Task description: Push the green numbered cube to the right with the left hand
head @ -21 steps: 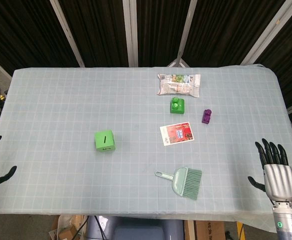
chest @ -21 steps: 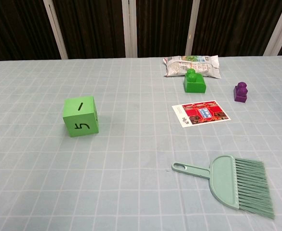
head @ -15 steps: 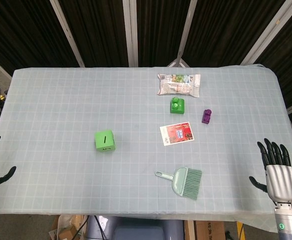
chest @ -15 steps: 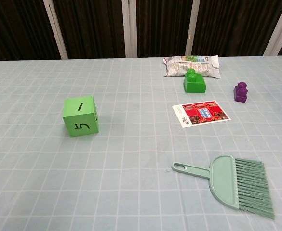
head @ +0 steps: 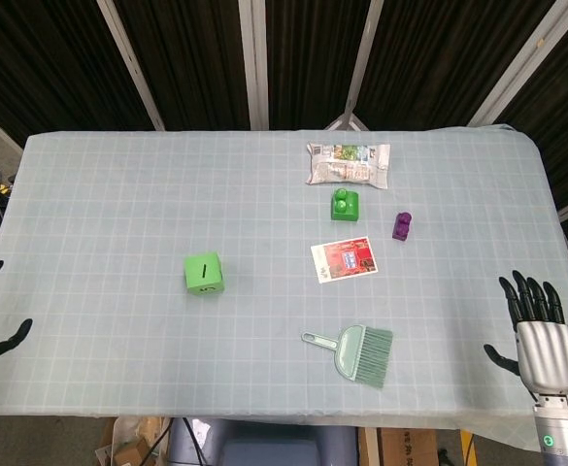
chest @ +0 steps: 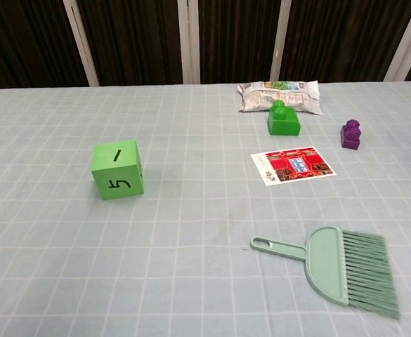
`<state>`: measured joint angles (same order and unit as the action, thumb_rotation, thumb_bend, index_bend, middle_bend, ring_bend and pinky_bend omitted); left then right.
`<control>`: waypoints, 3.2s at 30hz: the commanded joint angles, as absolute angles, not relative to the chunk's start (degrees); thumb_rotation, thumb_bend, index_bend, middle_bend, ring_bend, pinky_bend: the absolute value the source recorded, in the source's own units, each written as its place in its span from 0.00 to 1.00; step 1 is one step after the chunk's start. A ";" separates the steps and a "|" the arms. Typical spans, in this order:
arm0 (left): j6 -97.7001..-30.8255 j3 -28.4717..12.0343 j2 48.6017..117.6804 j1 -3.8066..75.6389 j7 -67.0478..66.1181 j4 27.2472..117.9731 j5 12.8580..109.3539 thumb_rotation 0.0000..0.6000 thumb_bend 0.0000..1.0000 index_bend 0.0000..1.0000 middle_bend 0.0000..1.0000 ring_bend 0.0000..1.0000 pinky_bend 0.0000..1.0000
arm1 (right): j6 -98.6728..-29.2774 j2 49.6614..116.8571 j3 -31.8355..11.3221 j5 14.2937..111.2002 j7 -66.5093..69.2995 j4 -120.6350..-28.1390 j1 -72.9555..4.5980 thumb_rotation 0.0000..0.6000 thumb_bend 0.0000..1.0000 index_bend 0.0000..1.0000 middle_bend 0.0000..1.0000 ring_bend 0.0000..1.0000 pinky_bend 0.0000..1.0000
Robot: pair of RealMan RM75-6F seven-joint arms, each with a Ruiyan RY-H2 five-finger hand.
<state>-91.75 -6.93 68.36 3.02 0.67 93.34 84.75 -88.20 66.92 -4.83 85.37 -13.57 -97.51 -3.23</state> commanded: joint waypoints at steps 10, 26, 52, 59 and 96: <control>-71.92 -10.58 62.48 15.01 -5.95 97.93 78.03 1.00 0.46 0.12 0.57 0.44 0.58 | -87.62 67.59 -5.14 84.57 -14.60 -97.44 -3.55 1.00 0.07 0.08 0.00 0.00 0.00; -51.12 -8.23 64.02 28.11 -21.03 102.16 58.55 1.00 0.76 0.15 0.82 0.68 0.70 | -86.67 68.47 -5.47 83.14 -15.95 -97.10 -3.98 1.00 0.07 0.08 0.00 0.00 0.00; -51.59 -4.35 76.49 36.39 -26.36 100.19 54.13 1.00 0.78 0.16 0.81 0.68 0.70 | -86.37 68.72 -5.98 81.62 -16.37 -97.00 -4.22 1.00 0.07 0.08 0.00 0.00 0.00; -51.60 -3.33 76.68 37.06 -26.18 100.84 54.84 1.00 0.78 0.16 0.81 0.68 0.70 | -86.52 68.52 -6.00 81.63 -15.94 -97.11 -4.14 1.00 0.07 0.08 0.00 0.00 0.00; -57.26 -2.98 87.34 44.80 -40.01 101.95 48.47 1.00 0.78 0.17 0.81 0.68 0.70 | -87.19 67.87 -6.41 81.56 -13.87 -96.96 -3.85 1.00 0.07 0.08 0.00 0.00 0.00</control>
<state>-57.03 -2.91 87.08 44.63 -39.85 101.95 48.38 -87.21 67.88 -6.41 81.56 -13.90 -96.97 -3.84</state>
